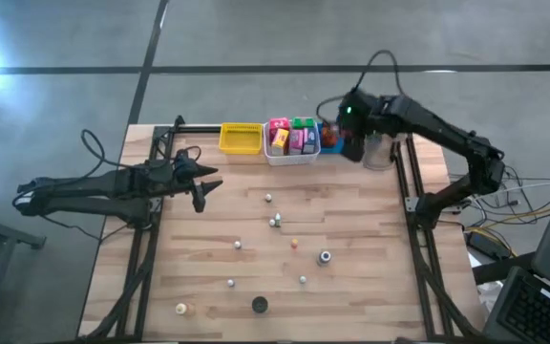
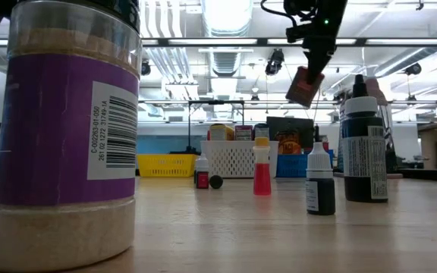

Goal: Pick & Place Kitchen Items
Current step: Put the red seasoning can into the blue basket

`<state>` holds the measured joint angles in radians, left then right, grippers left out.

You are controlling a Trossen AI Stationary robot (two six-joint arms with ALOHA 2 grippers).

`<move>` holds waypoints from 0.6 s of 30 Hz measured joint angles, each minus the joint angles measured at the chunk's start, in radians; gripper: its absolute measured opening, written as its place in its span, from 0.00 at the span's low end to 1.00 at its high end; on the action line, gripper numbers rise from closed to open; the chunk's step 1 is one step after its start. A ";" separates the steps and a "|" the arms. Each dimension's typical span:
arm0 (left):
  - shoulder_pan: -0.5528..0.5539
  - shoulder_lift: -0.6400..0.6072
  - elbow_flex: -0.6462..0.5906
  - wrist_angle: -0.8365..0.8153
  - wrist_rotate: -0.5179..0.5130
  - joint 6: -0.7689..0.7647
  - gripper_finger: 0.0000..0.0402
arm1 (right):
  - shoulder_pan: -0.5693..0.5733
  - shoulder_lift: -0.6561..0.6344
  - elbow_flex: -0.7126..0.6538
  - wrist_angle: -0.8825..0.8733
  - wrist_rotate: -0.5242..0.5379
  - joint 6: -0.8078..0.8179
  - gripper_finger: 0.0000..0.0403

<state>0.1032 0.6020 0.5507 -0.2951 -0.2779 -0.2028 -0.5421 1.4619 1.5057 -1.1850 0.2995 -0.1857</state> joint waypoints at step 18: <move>0.000 0.000 0.000 0.002 0.005 -0.021 0.51 | -0.234 0.204 0.038 0.061 -0.065 -0.241 0.54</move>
<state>0.1032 0.6022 0.5507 -0.2932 -0.2733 -0.2239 -0.7759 1.6657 1.5433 -1.1244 0.2342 -0.4267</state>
